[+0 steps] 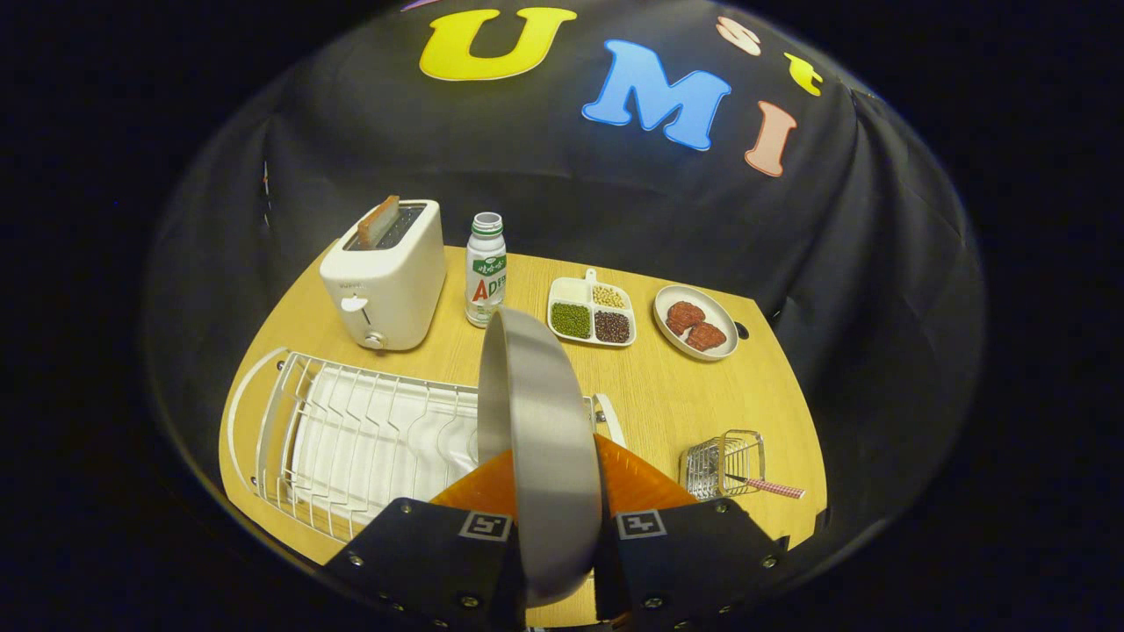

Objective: Take the plate from the dish rack, then take the spoon from the basket and place it into the plate.

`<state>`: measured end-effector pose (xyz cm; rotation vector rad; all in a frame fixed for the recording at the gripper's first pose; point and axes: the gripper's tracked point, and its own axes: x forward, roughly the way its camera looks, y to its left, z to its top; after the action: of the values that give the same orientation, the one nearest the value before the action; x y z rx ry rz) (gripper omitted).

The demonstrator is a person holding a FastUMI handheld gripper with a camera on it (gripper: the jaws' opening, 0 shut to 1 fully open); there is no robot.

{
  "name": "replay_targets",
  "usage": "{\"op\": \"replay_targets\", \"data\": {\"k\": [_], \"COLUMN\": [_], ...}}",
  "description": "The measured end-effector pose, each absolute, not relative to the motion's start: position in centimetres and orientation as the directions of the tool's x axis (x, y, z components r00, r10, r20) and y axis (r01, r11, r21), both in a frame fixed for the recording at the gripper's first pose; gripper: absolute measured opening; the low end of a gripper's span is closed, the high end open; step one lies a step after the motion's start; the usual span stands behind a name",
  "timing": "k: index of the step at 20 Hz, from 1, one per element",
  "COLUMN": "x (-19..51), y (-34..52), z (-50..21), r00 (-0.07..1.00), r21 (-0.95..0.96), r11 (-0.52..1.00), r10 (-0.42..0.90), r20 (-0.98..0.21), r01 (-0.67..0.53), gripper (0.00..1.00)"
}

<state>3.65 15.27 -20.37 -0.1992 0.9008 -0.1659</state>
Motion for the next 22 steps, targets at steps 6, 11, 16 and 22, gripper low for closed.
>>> {"op": "replay_targets", "data": {"k": [6,11,16,22], "x": [2.0,-1.0,-4.4,-9.4], "y": [12.4,8.5,4.4,-2.2], "z": [-15.9,-12.9,-11.2,-13.4], "r00": [0.661,0.683,0.714,0.708], "r21": [-0.128,-0.057,0.021,0.065], "r11": [0.989,0.995,0.998,0.993], "r10": [-0.148,-0.098,-0.033,-0.023], "r20": [-0.736,-0.724,-0.699,-0.706], "r01": [0.078,0.082,0.066,0.097], "gripper": [0.29,0.29,0.29,0.29]}}
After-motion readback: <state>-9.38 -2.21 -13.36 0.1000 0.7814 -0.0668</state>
